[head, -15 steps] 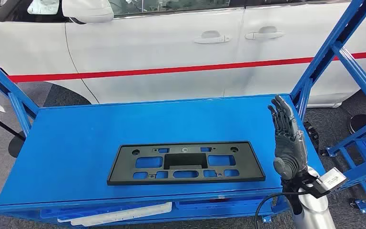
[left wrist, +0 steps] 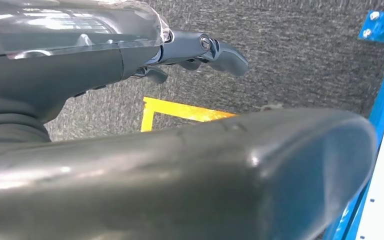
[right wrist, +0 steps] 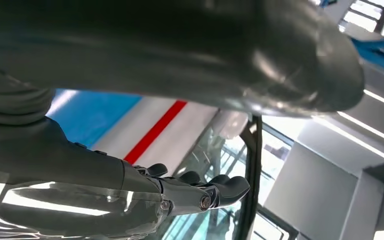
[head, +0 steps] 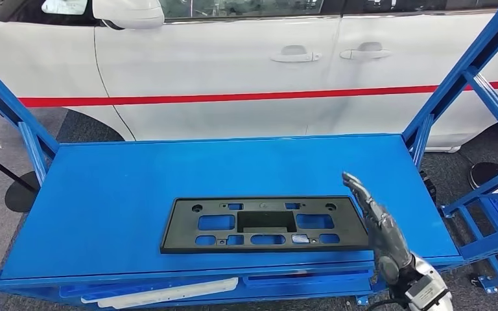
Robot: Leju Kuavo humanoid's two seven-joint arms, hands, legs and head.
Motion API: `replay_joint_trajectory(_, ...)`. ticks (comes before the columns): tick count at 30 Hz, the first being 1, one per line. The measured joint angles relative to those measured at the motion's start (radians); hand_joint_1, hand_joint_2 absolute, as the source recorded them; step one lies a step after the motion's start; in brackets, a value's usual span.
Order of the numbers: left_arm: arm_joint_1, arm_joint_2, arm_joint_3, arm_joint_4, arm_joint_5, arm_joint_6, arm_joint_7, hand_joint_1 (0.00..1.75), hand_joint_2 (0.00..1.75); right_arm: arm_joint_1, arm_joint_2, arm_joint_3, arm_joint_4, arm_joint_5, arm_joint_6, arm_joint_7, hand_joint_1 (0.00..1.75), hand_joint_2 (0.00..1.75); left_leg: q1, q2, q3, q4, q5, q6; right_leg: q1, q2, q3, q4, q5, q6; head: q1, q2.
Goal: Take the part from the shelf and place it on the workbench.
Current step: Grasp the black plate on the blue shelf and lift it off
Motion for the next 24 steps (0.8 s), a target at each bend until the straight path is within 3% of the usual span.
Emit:
replay_joint_trajectory(1, 0.001, 0.000, 0.004, 0.000, 0.000, 0.000, 0.000, 0.00, 0.00, 0.018, -0.008, 0.010, -0.008, 0.010, -0.011, 0.000, 0.00, 0.00, 0.000, 0.000, 0.000, 0.000, -0.001, 0.001, -0.002, 0.000, -0.030, 0.060, -0.023, 0.003, 0.000, 0.000)
replay_joint_trajectory(2, 0.002, 0.000, 0.006, 0.000, -0.001, 0.000, 0.000, 0.00, 0.00, 0.033, -0.015, 0.019, -0.015, 0.017, -0.021, 0.000, 0.00, 0.00, -0.001, 0.000, 0.000, 0.001, -0.002, 0.001, -0.003, 0.000, -0.047, 0.091, -0.027, 0.005, 0.000, 0.000)
replay_joint_trajectory(3, 0.003, 0.000, 0.008, 0.000, -0.003, 0.000, 0.000, 0.00, 0.00, 0.048, -0.021, 0.025, -0.022, 0.023, -0.029, 0.000, 0.00, 0.00, 0.000, 0.000, 0.001, 0.002, -0.003, 0.000, -0.006, -0.001, -0.047, 0.088, -0.013, 0.007, 0.000, 0.000)
replay_joint_trajectory(5, 0.004, 0.000, 0.008, 0.000, -0.006, -0.001, 0.001, 0.00, 0.00, 0.068, -0.033, 0.032, -0.037, 0.027, -0.038, 0.000, 0.00, 0.00, 0.000, -0.001, 0.005, 0.004, -0.007, -0.005, -0.010, -0.002, 0.007, -0.022, 0.053, 0.007, 0.000, 0.000)
replay_joint_trajectory(7, 0.003, 0.000, 0.009, 0.000, -0.007, -0.001, 0.001, 0.00, 0.00, 0.080, -0.041, 0.037, -0.050, 0.027, -0.041, 0.000, 0.00, 0.00, -0.004, -0.001, 0.006, 0.010, -0.013, -0.015, -0.009, -0.003, 0.064, -0.137, 0.095, 0.000, 0.000, 0.000)
replay_joint_trajectory(8, 0.003, 0.000, 0.010, 0.000, -0.007, -0.002, 0.001, 0.00, 0.00, 0.089, -0.045, 0.038, -0.057, 0.026, -0.042, 0.000, 0.00, 0.00, -0.005, -0.001, 0.006, 0.013, -0.016, -0.021, -0.007, -0.003, 0.076, -0.163, 0.099, -0.004, 0.000, 0.000)
replay_joint_trajectory(12, 0.003, -0.002, 0.013, 0.000, -0.008, -0.002, 0.000, 0.00, 0.00, 0.124, -0.065, 0.038, -0.085, 0.025, -0.042, 0.001, 0.00, 0.00, -0.003, -0.001, 0.004, 0.028, -0.033, -0.044, -0.007, -0.002, 0.080, -0.175, 0.101, -0.029, 0.000, 0.000)
replay_joint_trajectory(14, 0.003, -0.002, 0.015, 0.000, -0.008, -0.002, -0.001, 0.00, 0.00, 0.134, -0.070, 0.034, -0.093, 0.032, -0.041, 0.001, 0.00, 0.00, 0.000, -0.001, -0.032, 0.112, -0.085, -0.052, -0.009, -0.003, 0.082, -0.178, 0.102, -0.039, 0.000, 0.000)
replay_joint_trajectory(16, 0.004, -0.002, 0.018, 0.000, -0.009, -0.002, -0.001, 0.00, 0.00, 0.149, -0.072, 0.030, -0.098, 0.057, -0.049, 0.001, 0.00, 0.00, 0.001, -0.001, -0.091, 0.241, -0.145, -0.057, -0.007, -0.004, 0.082, -0.178, 0.101, -0.043, 0.000, 0.000)
replay_joint_trajectory(17, 0.006, -0.002, 0.020, 0.000, -0.010, -0.002, 0.000, 0.00, 0.00, 0.157, -0.072, 0.029, -0.099, 0.082, -0.061, 0.001, 0.00, 0.00, 0.001, -0.001, -0.111, 0.282, -0.156, -0.059, -0.006, -0.004, 0.082, -0.178, 0.101, -0.043, 0.000, 0.000)
replay_joint_trajectory(18, 0.007, -0.003, 0.022, 0.000, -0.013, -0.001, 0.000, 0.00, 0.00, 0.166, -0.072, 0.028, -0.100, 0.115, -0.080, 0.001, 0.00, 0.00, 0.001, -0.001, -0.114, 0.288, -0.147, -0.058, -0.005, -0.003, 0.083, -0.178, 0.100, -0.044, 0.000, 0.000)
replay_joint_trajectory(20, 0.009, -0.003, 0.027, 0.000, -0.018, -0.001, 0.000, 0.00, 0.00, 0.181, -0.072, 0.030, -0.104, 0.181, -0.120, 0.001, 0.00, 0.00, 0.001, -0.001, -0.068, 0.192, -0.084, -0.053, -0.004, -0.001, 0.088, -0.178, 0.098, -0.042, 0.000, 0.000)
replay_joint_trajectory(22, 0.008, -0.003, 0.030, 0.000, -0.020, 0.000, 0.000, 0.00, 0.00, 0.188, -0.072, 0.035, -0.107, 0.235, -0.156, 0.001, 0.00, 0.87, -0.002, -0.002, -0.008, 0.065, -0.035, -0.042, -0.001, 0.001, 0.091, -0.176, 0.096, -0.036, 0.000, 0.000)
replay_joint_trajectory(24, 0.007, -0.003, 0.032, 0.000, -0.024, 0.000, 0.000, 0.00, 0.00, 0.191, -0.072, 0.041, -0.107, 0.304, -0.190, 0.001, 0.00, 1.75, -0.007, -0.002, 0.012, 0.017, -0.027, -0.032, 0.001, 0.002, 0.091, -0.175, 0.096, -0.026, 0.000, 0.000)
